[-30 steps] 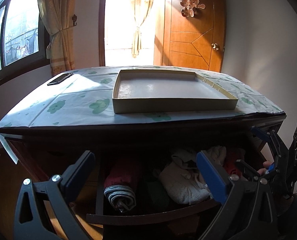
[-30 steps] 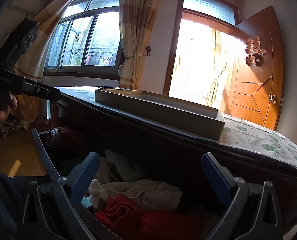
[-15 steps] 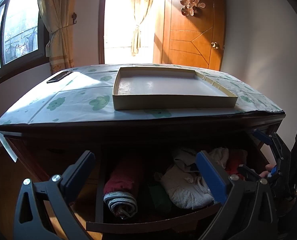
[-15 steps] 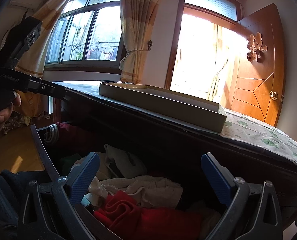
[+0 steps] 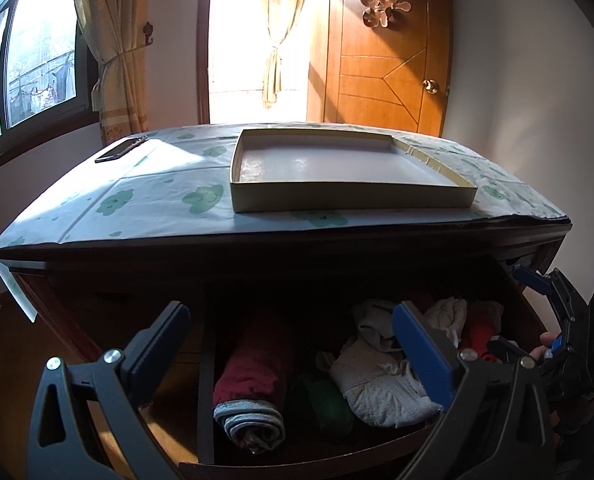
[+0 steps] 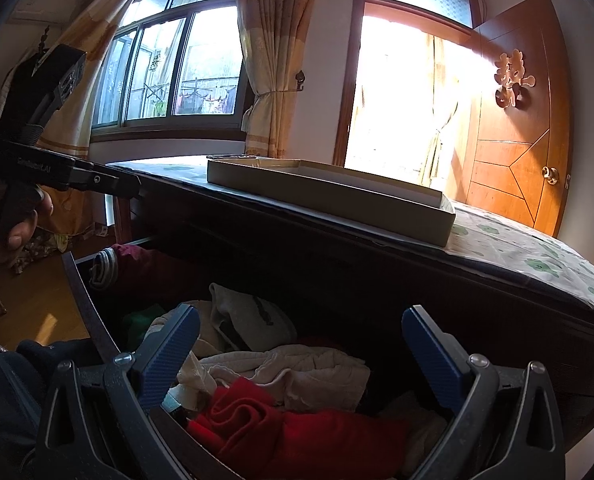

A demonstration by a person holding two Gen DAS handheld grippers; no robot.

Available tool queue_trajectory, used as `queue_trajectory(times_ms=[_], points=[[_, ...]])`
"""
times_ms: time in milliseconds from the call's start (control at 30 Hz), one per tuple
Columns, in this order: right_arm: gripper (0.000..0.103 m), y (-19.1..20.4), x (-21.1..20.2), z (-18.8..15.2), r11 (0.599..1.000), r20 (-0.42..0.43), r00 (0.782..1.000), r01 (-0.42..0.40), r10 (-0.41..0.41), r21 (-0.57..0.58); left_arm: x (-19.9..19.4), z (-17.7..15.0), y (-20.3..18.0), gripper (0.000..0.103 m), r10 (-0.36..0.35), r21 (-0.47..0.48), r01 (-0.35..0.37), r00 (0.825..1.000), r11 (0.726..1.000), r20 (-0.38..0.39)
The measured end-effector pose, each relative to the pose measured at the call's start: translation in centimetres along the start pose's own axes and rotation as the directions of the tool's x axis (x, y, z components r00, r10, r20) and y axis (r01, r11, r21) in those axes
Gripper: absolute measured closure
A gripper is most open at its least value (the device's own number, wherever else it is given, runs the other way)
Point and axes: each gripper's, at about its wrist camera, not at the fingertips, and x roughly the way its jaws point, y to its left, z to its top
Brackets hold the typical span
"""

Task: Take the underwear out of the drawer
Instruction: 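Lower both tools toward the clothes inside the open drawer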

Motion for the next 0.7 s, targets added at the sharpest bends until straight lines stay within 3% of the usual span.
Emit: queue_trajectory(times_ms=[333,600,700], points=[[0.001,0.4,-0.3,-0.1,1.000,-0.041,0.999,-0.013,0.012,-0.007,0.0,0.5,0.9,0.000,0.014,0.010,-0.014,1.000,1.000,-0.013],[0.001,1.0,-0.2,0.0,0.999,-0.086,0.996,-0.028,0.025,-0.028,-0.2,0.8,3.2,0.000,0.015,-0.048,-0.016,1.000,0.999,-0.027],[0.001,1.0,0.0,0.1,0.999,-0.110,0.993,-0.039,0.036,-0.026,0.3,0.6,2.8,0.000,0.013,-0.022,-0.014,0.999,1.000,-0.049]])
